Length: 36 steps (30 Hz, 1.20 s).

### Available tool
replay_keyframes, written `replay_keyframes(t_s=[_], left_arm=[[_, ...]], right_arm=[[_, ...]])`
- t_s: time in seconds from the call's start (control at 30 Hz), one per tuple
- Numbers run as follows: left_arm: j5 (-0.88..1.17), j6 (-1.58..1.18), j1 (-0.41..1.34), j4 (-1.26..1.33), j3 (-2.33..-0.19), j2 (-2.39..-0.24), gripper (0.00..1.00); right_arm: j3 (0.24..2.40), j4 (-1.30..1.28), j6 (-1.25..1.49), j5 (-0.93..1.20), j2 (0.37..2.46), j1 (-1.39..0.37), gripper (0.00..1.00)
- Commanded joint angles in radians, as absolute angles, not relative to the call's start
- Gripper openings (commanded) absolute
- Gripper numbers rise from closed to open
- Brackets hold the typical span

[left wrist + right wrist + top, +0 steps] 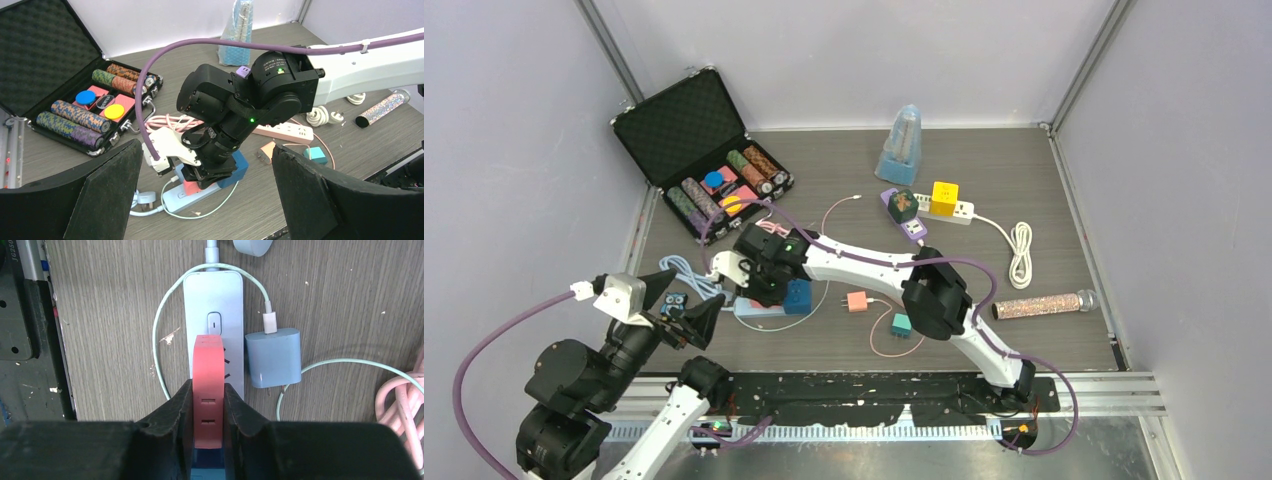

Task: Insert the plug

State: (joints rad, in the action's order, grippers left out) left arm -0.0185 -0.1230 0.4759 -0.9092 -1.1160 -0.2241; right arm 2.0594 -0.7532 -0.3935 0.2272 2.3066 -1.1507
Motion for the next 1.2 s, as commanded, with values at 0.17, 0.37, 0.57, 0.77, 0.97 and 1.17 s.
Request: replay_keyframes(t_s=[0.17,0.37,0.57,0.77,0.97,1.17], left_arm=[[-0.031,-0.112,0.476,-0.864,-1.113,-0.219,1.0],[-0.03,-0.112,0.476,-0.864,-1.111,-0.219,1.0],[-0.031,-0.112,0.475,-0.864,-1.109,-0.218,1.0],[-0.032,-0.112,0.475,-0.865,-1.11,-0.218,0.99],[-0.033,-0.11,0.476,-0.867,-1.108,-0.214,1.0],[-0.036,-0.109,0.476,-0.869,-1.107,-0.212,1.0]], right_arm=[[2.099,-0.772,-0.41,0.205,2.326,-1.157,0.06],[2.101,-0.794,-0.419,0.177,2.36,-1.159,0.06],[2.099,-0.829,-0.429,0.133,2.396,-1.165,0.06],[2.029,-0.807,-0.433,0.115,2.398,-1.167,0.06],[1.973,-0.789,-0.431,0.126,2.4,-1.168,0.06],[1.913,-0.765,-0.421,0.14,2.4,-1.167,0.06]])
